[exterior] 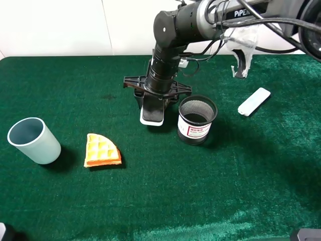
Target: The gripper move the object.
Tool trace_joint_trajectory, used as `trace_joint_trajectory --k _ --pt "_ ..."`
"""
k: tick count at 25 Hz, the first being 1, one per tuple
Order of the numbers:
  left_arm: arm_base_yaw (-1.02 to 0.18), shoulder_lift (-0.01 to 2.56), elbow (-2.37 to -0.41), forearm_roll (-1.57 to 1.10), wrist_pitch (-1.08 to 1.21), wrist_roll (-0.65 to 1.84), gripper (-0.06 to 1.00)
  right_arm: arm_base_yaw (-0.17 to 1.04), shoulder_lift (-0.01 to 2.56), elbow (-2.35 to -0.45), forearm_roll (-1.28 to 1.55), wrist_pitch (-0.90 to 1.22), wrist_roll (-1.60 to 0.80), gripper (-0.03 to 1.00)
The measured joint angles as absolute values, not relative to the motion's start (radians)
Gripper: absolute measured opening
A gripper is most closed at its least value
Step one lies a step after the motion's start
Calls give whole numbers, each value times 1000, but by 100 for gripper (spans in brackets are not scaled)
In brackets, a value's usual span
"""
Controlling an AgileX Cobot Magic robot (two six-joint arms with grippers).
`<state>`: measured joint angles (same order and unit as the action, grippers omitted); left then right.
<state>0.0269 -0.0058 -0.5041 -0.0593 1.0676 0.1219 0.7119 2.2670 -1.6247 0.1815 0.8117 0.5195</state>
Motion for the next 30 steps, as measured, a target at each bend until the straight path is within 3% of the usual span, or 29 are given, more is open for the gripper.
trace_joint_trajectory --k 15,20,30 --pt "27 -6 -504 -59 1068 122 95 712 2280 -1625 182 812 519 47" --pt "27 -6 -504 -59 1068 122 95 712 2280 -1625 184 813 520 66" --pt "27 -6 -504 -59 1068 122 95 712 2278 -1632 184 820 520 70"
